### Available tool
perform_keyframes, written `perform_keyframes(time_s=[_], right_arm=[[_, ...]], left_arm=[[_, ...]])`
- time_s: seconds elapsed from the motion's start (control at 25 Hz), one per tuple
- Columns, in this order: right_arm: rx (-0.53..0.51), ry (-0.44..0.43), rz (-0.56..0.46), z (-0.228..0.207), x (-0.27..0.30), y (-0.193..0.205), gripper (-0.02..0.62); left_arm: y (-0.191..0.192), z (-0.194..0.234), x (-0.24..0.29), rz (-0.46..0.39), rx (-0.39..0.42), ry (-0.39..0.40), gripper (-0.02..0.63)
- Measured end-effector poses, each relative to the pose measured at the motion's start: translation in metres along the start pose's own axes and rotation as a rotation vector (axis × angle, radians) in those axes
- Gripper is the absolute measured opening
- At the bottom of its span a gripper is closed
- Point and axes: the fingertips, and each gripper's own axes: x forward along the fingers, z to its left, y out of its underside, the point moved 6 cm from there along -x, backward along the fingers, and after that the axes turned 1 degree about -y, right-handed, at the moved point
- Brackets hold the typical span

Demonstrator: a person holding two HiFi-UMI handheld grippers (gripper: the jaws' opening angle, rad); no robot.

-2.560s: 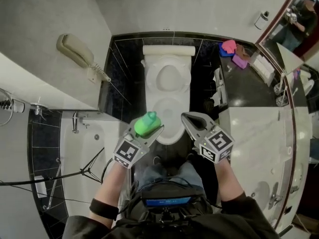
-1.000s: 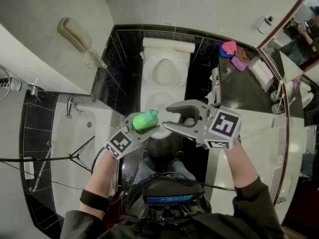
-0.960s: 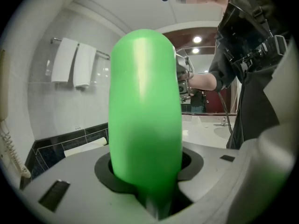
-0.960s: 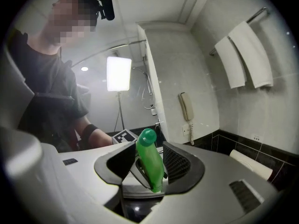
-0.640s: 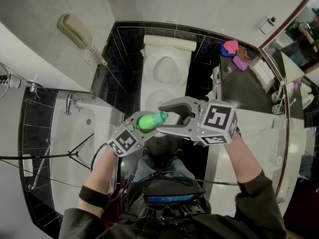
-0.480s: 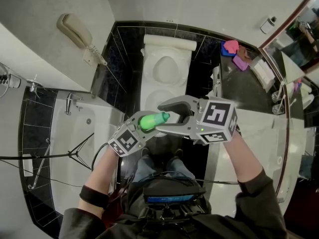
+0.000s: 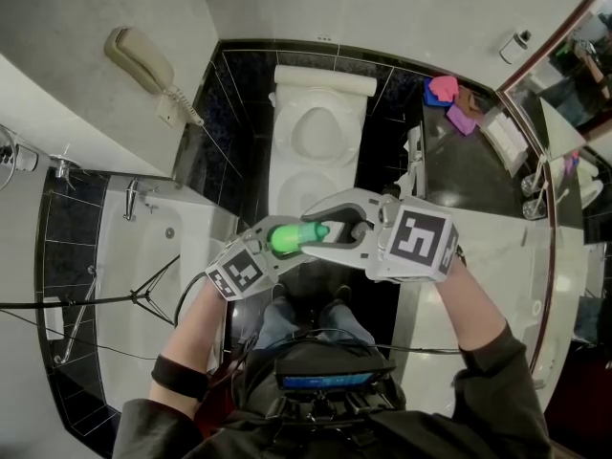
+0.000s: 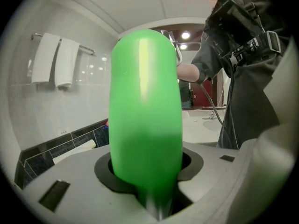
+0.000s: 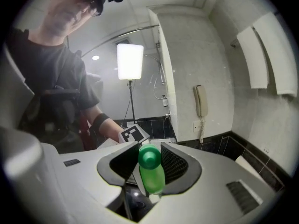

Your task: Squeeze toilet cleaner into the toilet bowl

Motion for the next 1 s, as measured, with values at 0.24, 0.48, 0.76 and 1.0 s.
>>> perform_keyframes(time_s=[0.24, 0.48, 0.76, 1.0], right_arm=[[-0.396, 0.022, 0.052, 0.021, 0.003, -0.004, 0.164], [-0.74, 0.017, 0.092, 0.036, 0.005, 0.007, 0.166], [-0.729, 0.05, 0.113, 0.035, 0.009, 0.013, 0.217], [-0.214, 0.126, -0.233, 0.004, -0.017, -0.001, 0.239]], left_arm=[[-0.002, -0.007, -0.005, -0.009, 0.008, 0.094, 0.186], [-0.001, -0.013, -0.006, -0.002, 0.016, 0.133, 0.186], [0.0, -0.015, -0.007, -0.022, 0.012, 0.118, 0.186], [-0.007, 0.0, -0.012, -0.044, -0.028, -0.035, 0.186]])
